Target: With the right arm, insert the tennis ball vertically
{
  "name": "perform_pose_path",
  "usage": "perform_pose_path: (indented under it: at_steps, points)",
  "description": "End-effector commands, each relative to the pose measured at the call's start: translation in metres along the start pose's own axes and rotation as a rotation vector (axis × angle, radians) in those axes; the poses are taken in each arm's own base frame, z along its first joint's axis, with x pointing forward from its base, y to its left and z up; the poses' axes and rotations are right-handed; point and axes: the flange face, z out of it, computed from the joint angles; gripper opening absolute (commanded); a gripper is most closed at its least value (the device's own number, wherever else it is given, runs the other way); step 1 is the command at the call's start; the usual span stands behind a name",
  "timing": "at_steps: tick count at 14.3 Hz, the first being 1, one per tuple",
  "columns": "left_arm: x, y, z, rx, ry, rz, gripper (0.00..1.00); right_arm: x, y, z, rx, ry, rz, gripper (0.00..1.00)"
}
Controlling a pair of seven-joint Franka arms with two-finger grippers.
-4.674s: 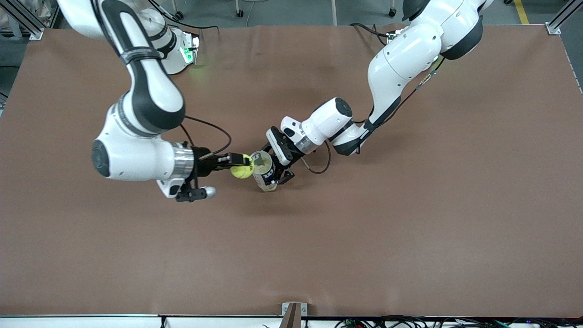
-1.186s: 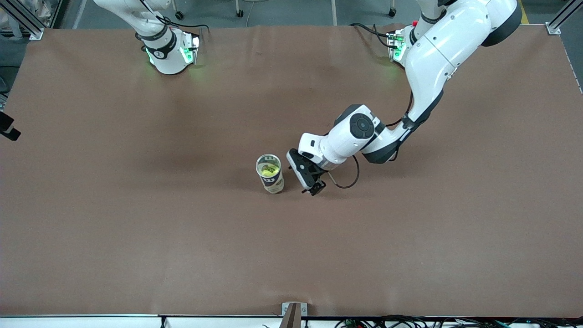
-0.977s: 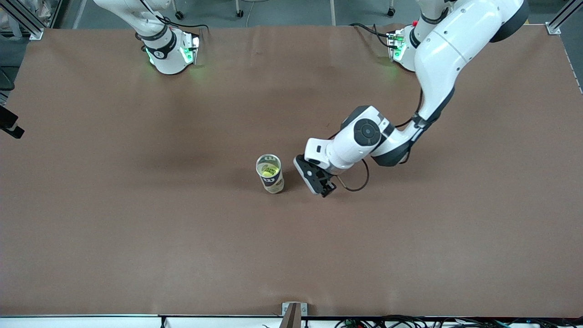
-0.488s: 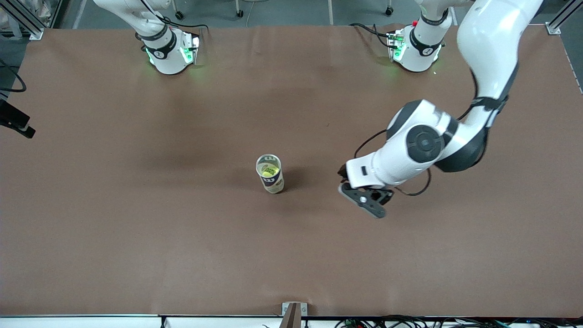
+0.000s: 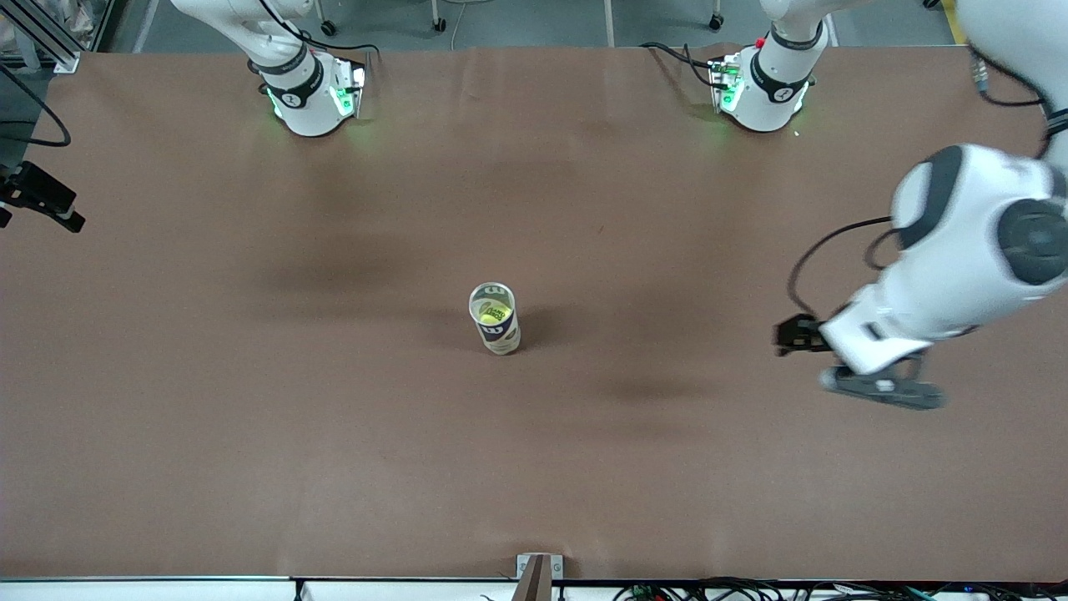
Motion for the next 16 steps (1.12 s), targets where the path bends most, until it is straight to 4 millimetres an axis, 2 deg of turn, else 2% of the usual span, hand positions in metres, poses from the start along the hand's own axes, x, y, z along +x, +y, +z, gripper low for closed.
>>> perform_pose_path:
  at_steps: [1, 3, 4, 5, 7, 9, 13, 16]
  points:
    - [-0.028, -0.011, -0.05, 0.059, -0.022, -0.041, 1.0, -0.008, 0.003, -0.009, -0.011, 0.018, -0.015, 1.0]
    - [-0.045, -0.028, -0.089, 0.115, 0.015, -0.093, 1.0, -0.008, -0.003, -0.016, -0.015, 0.021, -0.027, 1.0]
    - [-0.056, -0.02, -0.103, 0.141, 0.004, -0.091, 1.0, -0.006, -0.004, -0.019, -0.011, 0.032, -0.025, 1.0]
    - [-0.065, -0.025, -0.112, 0.162, -0.025, -0.113, 1.0, -0.003, -0.004, -0.02, -0.007, 0.038, -0.024, 1.0]
    - [-0.085, -0.021, -0.135, 0.15, -0.045, -0.139, 1.0, 0.0, -0.011, -0.019, -0.008, 0.037, -0.04, 1.0]
    - [-0.103, -0.025, -0.148, 0.11, -0.074, -0.162, 1.0, 0.001, -0.012, -0.017, -0.011, 0.032, -0.042, 1.0]
    - [-0.141, -0.023, -0.156, 0.04, -0.088, -0.159, 1.0, 0.004, -0.016, -0.013, -0.015, 0.027, -0.052, 1.0]
    - [-0.171, -0.017, -0.158, 0.016, -0.09, -0.159, 1.0, 0.004, -0.005, -0.013, -0.013, 0.018, -0.028, 1.0]
